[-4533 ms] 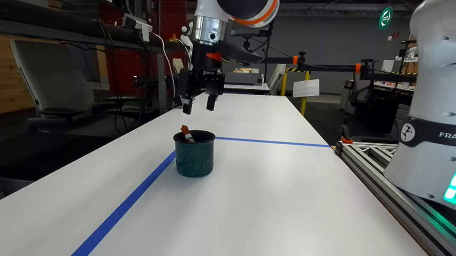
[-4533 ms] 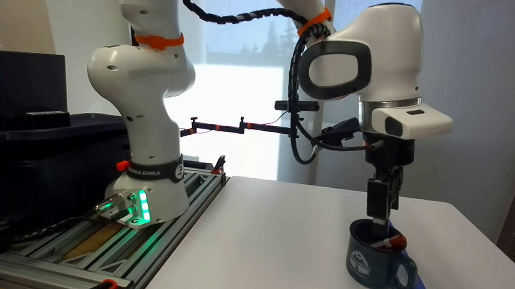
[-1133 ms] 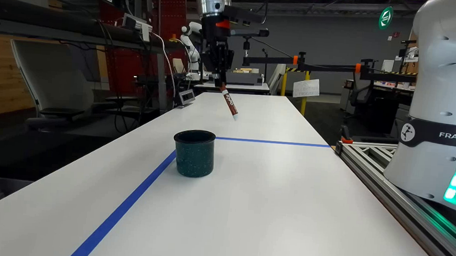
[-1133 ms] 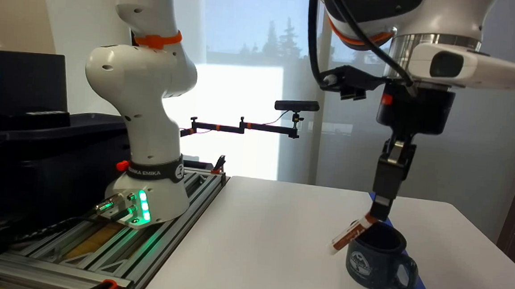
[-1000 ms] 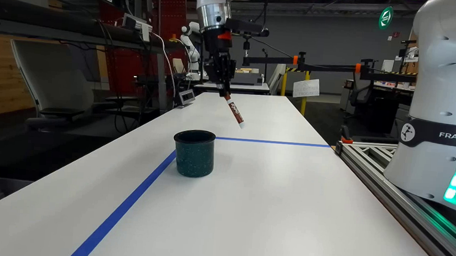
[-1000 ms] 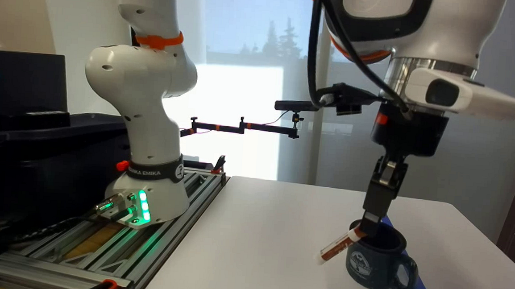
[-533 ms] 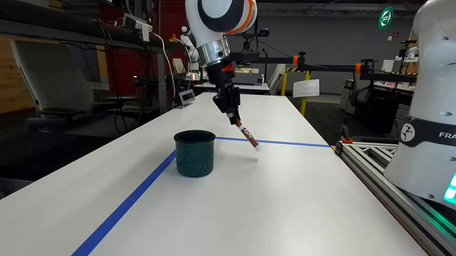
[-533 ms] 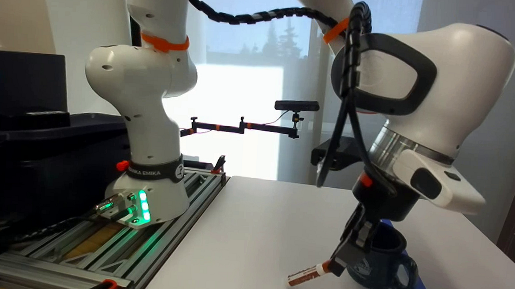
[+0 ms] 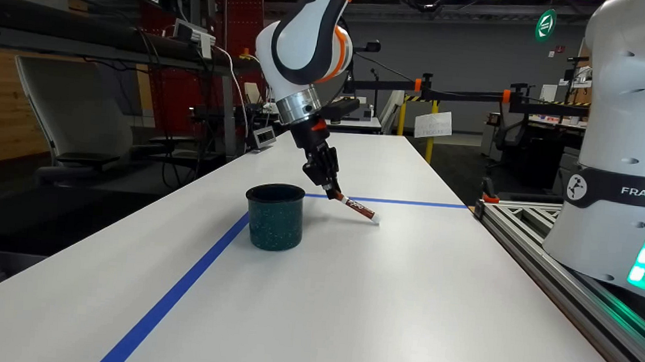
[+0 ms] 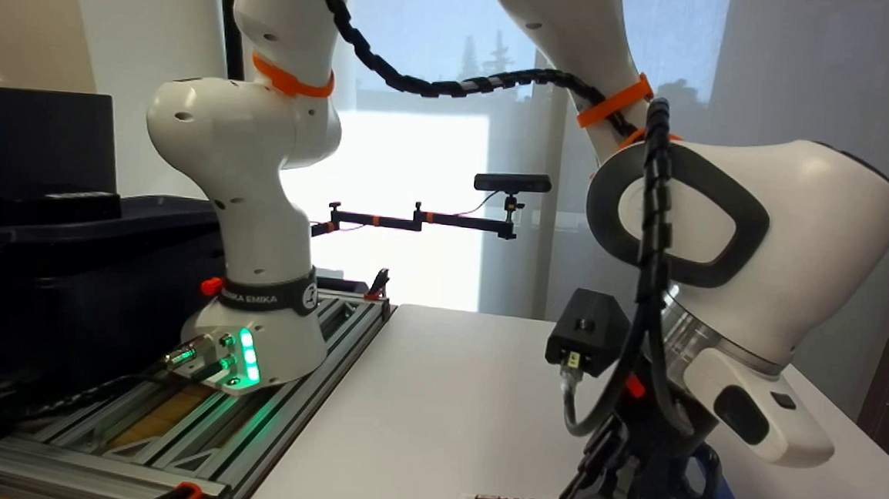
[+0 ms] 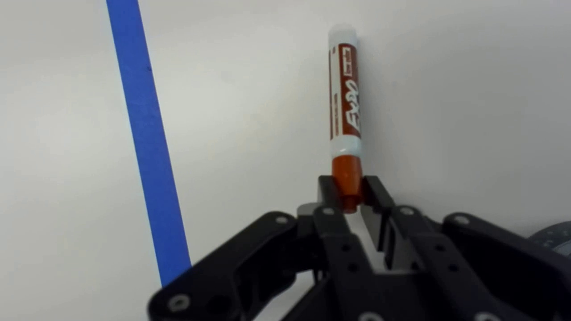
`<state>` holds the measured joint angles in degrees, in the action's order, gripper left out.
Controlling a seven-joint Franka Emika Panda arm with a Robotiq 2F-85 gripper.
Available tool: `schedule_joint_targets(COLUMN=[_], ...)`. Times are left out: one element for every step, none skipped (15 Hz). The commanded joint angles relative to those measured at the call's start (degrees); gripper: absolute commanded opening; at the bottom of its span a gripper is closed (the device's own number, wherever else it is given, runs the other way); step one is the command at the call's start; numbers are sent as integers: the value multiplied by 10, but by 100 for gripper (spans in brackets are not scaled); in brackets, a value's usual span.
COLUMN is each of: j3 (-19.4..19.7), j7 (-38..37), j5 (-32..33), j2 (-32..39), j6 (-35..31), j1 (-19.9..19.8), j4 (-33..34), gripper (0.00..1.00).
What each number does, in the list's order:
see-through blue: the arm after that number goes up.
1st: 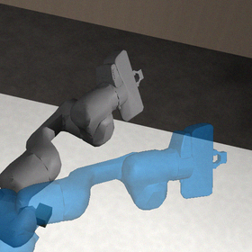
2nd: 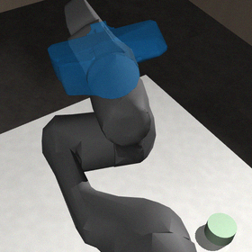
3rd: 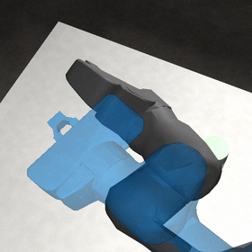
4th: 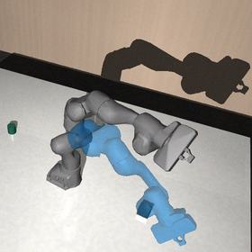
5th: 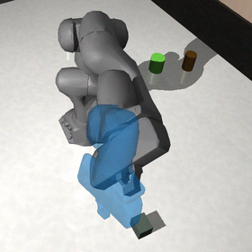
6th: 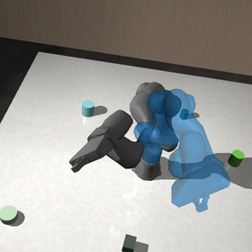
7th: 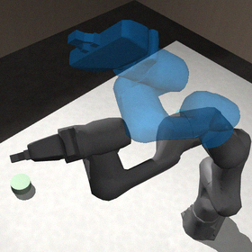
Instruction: Remove the marker from the cup
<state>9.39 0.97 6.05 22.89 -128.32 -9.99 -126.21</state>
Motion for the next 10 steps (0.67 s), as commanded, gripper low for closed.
schedule_joint_targets(j3=[-7, -9, -12, -16, -22, -27, -35, -42, -50, -59], j7=[24, 29, 37, 49, 62, 76, 91, 107, 125, 142], j5=[-14, -14, -17, -23, -31, -39, -51, -59, -67, -77], j2=[17, 16, 12, 8, 1, -3, -8, -11, -14, -18], j6=[-49, -76, -108, -136, -167, -195, -221, -244, -266, -283], j1=[-10, -11, -14, -18, -23, -27, -33, -39, -45, -53], j4=[7, 0, -12, -21, -34, -45, -58, -69, -80, -93], gripper=[5, 5, 5, 5, 5, 5, 5, 5, 5, 5])
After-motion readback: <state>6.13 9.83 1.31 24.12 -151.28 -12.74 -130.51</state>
